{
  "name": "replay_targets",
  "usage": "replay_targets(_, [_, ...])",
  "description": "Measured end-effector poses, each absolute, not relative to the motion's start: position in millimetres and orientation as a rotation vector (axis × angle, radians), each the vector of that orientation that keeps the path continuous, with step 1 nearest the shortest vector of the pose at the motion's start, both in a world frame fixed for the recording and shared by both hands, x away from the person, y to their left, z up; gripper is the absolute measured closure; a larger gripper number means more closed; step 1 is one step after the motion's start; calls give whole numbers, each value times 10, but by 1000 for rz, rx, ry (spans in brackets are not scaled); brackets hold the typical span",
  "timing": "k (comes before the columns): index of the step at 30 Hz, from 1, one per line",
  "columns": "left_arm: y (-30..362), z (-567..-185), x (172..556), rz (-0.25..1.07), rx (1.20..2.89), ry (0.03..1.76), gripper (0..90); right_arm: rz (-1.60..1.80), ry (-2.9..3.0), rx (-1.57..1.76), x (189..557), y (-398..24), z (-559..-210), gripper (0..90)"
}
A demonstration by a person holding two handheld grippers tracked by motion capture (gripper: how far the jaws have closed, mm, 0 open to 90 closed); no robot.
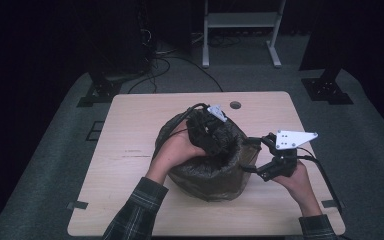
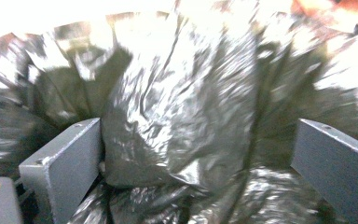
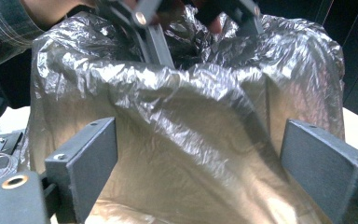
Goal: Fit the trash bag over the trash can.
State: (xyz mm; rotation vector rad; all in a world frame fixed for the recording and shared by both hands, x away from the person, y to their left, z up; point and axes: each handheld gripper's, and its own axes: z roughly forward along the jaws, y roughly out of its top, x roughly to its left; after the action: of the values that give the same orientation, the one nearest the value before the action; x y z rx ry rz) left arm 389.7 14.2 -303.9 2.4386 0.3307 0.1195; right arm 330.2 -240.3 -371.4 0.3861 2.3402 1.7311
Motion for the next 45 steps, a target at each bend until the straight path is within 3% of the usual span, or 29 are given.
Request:
replay_targets(4, [208,-2917,3807,141,2412,308,19,1735,2331,384,3290,-2419,-3697,100])
replay_targets(9, [257,-2902,3715,70,2382,280,24,1734,2330,390,3287,-2431,-3692,100])
replay_targets(31, [-30,-3347,3826,-71,2597,298,35,1725,2335,395,3279,-2445,-3711,99])
replay_targets(45, [153,-3041,3934,54,2462,344,35,1724,2329,394,3272,-2460,-3707,100])
